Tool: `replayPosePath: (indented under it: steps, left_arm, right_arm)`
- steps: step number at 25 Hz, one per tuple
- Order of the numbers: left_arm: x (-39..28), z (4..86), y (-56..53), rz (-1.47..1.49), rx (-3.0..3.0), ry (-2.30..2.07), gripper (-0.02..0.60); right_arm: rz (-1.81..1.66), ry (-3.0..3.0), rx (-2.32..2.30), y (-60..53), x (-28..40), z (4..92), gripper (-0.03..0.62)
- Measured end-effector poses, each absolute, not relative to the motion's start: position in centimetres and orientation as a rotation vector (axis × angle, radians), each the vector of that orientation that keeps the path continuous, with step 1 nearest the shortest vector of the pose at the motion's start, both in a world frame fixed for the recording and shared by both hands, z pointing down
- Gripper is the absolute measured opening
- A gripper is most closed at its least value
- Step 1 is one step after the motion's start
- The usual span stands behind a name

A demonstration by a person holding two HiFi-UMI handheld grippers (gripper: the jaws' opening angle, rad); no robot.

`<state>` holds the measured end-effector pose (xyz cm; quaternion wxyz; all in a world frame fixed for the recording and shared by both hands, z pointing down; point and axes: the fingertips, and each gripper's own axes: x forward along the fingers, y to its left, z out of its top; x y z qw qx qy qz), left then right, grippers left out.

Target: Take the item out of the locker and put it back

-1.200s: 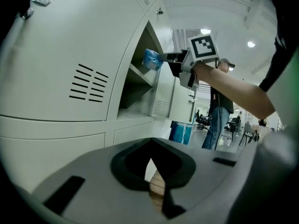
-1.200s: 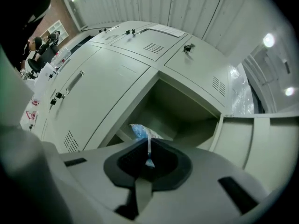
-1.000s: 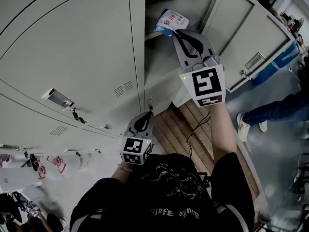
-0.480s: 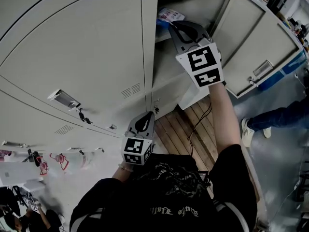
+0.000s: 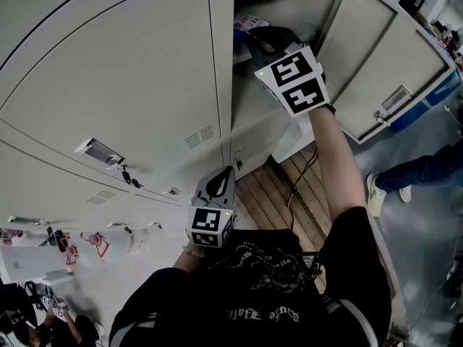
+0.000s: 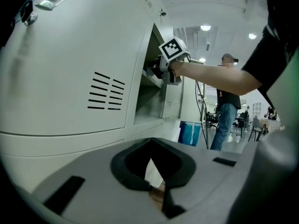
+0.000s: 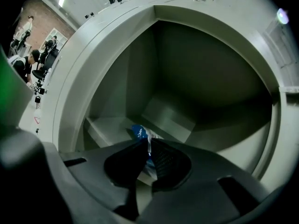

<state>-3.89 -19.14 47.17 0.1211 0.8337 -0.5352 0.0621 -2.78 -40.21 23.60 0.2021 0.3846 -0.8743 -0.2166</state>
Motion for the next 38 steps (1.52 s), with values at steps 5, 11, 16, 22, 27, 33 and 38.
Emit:
replayPosePath:
  steps: [5,11,16,22,27,33,38]
  left_arm:
    - [-4.4,47.3,-19.2,0.161,2.395,-1.579,0.006]
    - [-4.5,47.2,-19.1,0.163,2.394,-1.582,0.006]
    - [-4.1,47.3,-18.8,0.165,2.395,-1.563,0.006]
    - [-3.4,46.9,-18.3,0.156,2.413,-1.560,0.006]
    - [-3.2,46.6,-17.4,0.151,2.421,-1.577,0.006]
    - [-2.8,45.6,-16.4,0.119,2.439,-1.619,0.006]
    - [-2.4,45.1,-15.3,0.108,2.445,-1.627,0.006]
  right_arm:
    - [-0.589,-2.469,1.114,-40.2,-2.7,23.2,0.028]
    - [-0.569,-2.518,1.119,-39.8,-2.8,22.9,0.146]
    - [-0.594,-2.524,1.134,-38.6,-2.3,22.2,0.158]
    - [-0.581,-2.564,1.206,-36.7,-0.5,21.8,0.157]
    - [-0.557,-2.595,1.245,-34.5,0.9,22.0,0.156]
    - [-0.540,-2.627,1.288,-31.3,2.6,22.1,0.156]
    - [-0.513,-2.647,1.339,-28.8,4.3,22.4,0.156]
